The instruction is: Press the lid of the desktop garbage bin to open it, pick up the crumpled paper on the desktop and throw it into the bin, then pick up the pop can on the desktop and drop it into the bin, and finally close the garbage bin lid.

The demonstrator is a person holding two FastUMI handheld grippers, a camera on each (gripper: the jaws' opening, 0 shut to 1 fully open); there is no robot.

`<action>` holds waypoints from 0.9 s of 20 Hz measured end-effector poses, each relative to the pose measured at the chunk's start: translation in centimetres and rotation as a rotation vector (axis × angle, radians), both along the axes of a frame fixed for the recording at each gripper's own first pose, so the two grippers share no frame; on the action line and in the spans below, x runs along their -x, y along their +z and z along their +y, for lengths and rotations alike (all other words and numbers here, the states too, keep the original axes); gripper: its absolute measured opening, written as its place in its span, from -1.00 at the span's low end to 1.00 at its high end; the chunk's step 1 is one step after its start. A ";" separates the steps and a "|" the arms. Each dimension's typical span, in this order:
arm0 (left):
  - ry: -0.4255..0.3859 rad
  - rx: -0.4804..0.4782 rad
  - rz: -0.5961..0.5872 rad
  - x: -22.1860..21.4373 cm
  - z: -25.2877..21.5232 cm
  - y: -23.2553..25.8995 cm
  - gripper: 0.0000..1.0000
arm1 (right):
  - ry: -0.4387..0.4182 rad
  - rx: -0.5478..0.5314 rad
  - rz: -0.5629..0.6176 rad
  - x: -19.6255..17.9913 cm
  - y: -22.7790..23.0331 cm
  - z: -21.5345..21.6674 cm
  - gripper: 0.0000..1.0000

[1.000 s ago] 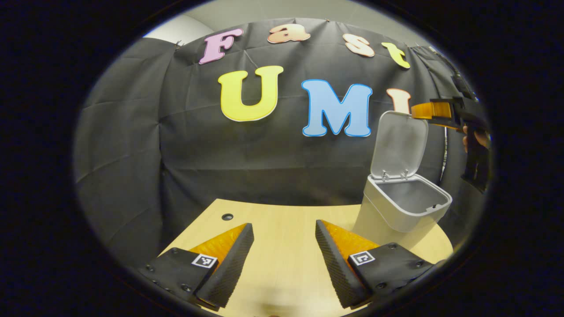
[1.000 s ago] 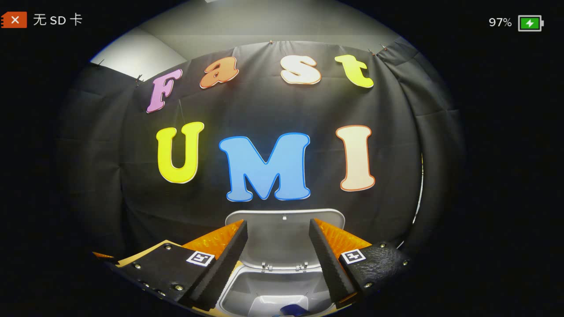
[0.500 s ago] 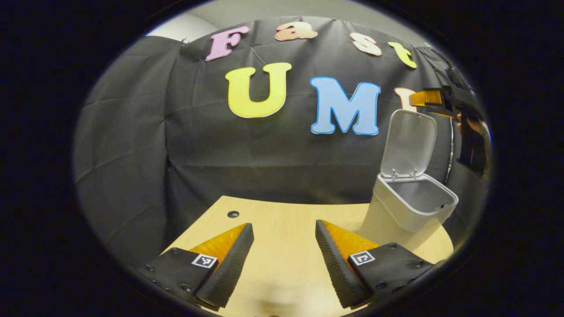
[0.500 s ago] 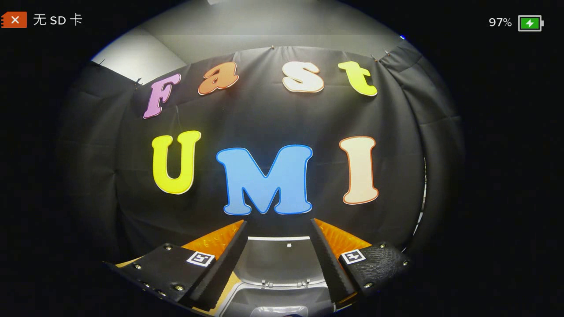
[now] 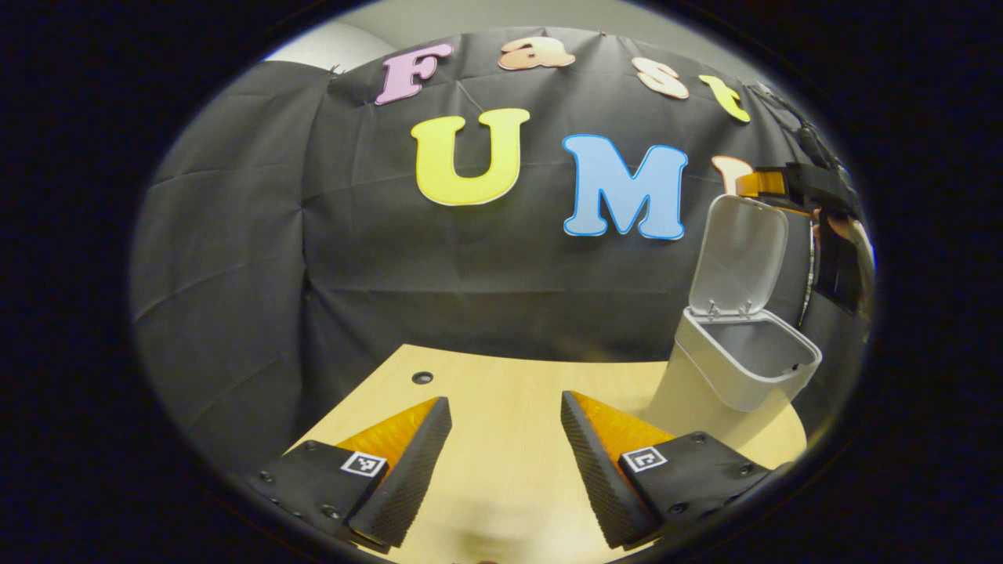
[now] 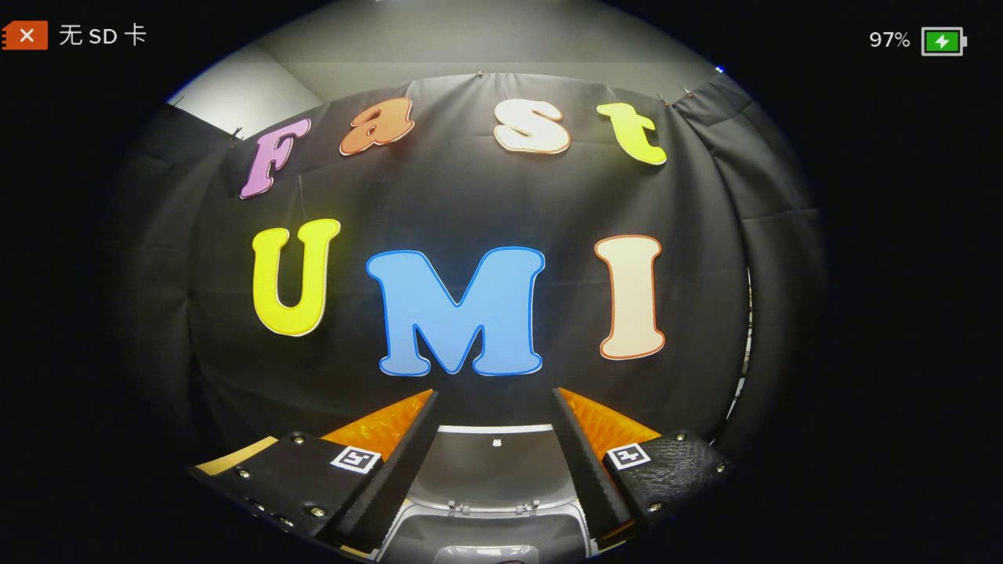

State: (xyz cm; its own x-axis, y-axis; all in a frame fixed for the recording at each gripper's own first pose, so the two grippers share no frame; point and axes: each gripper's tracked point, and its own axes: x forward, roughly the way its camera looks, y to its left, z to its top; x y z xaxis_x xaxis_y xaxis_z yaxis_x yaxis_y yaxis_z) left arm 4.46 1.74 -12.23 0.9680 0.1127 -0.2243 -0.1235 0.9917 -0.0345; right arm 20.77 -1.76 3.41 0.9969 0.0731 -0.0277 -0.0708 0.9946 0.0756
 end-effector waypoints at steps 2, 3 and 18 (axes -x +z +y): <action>-0.006 0.003 -0.002 0.0 -0.4 0.0 0.87 | 0.003 -0.008 0.006 0.9 -0.2 0.1 0.80; -0.009 0.006 -0.003 0.0 -0.6 0.1 0.87 | 0.005 -0.009 0.009 1.5 -0.4 0.0 0.80; -0.082 0.018 -0.022 0.7 -3.8 0.9 0.92 | 0.030 -0.001 0.095 9.8 -6.2 0.3 0.80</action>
State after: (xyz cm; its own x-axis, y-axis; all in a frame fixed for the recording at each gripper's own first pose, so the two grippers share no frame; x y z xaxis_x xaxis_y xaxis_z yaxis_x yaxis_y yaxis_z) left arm 3.76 -2.09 -11.30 0.9785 0.0292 -0.2042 -0.0411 0.9977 -0.0541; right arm 10.96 -1.42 -2.80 0.9871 0.1028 -0.1224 -0.0929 0.9921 0.0842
